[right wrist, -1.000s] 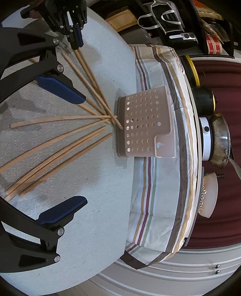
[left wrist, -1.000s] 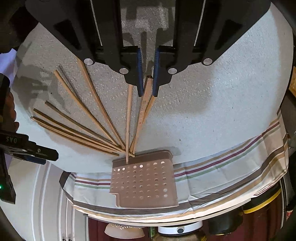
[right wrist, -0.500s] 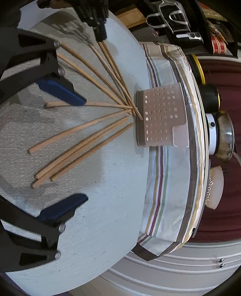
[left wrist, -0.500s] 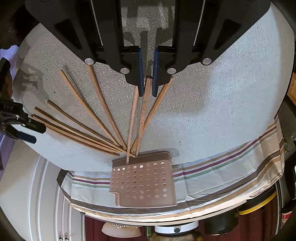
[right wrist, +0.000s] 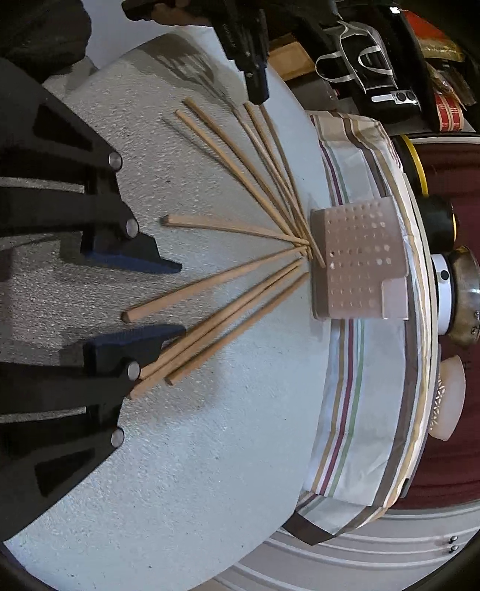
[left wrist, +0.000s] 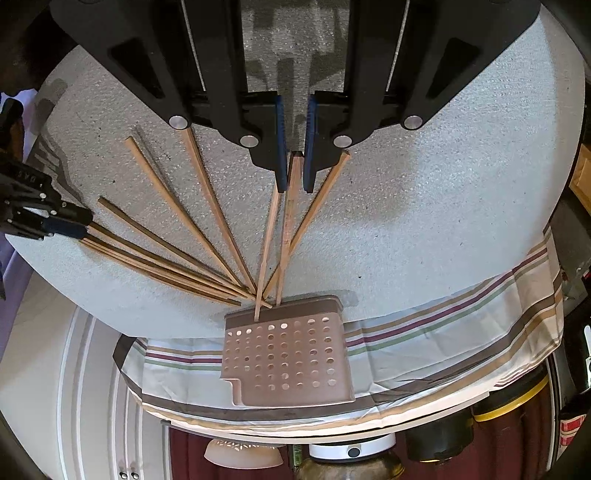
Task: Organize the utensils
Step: 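Close the left gripper on one chopstick while the right gripper grasps another chopstick, then lift the held chopsticks and carry both tools over the pink caddy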
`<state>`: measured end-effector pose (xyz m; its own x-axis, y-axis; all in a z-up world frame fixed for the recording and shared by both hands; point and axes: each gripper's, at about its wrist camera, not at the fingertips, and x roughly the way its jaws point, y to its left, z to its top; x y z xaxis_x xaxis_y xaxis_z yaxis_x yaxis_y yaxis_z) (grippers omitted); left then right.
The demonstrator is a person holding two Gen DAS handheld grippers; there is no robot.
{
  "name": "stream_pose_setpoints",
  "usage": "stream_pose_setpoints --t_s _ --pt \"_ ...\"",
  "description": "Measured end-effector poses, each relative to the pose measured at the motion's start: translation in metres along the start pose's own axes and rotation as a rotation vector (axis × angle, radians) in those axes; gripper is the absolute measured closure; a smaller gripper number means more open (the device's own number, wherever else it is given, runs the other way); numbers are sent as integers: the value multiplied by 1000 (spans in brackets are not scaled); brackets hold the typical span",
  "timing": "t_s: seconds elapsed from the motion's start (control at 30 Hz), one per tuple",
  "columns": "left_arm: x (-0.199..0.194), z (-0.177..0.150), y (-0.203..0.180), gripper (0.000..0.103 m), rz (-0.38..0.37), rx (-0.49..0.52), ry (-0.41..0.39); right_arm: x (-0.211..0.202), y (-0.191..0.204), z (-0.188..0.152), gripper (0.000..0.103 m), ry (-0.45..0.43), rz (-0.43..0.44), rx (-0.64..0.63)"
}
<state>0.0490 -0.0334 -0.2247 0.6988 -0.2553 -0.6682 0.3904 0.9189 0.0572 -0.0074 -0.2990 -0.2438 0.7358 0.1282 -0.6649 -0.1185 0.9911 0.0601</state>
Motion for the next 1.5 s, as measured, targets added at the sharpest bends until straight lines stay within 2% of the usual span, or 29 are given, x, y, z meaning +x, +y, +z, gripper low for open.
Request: stream_pose_setpoints --t_s 0.13,0.23,0.43,0.67,1.0,1.5 --pt "-3 0 -1 94 0 -1 -11 -2 0 -3 81 -19 9 -3" --pt "-5 1 -3 94 2 -2 -19 -4 1 -5 92 -33 28 -8" --pt "-12 3 -7 94 4 7 -48 -7 2 -5 93 -44 32 -3" --pt "-24 9 -7 94 11 -2 -100 -20 8 7 93 -97 36 -21" --pt "-46 25 2 95 39 -34 -202 -44 15 39 95 -183 29 -27" --pt "-56 86 25 95 73 -63 -331 -49 12 99 96 -281 30 -3"
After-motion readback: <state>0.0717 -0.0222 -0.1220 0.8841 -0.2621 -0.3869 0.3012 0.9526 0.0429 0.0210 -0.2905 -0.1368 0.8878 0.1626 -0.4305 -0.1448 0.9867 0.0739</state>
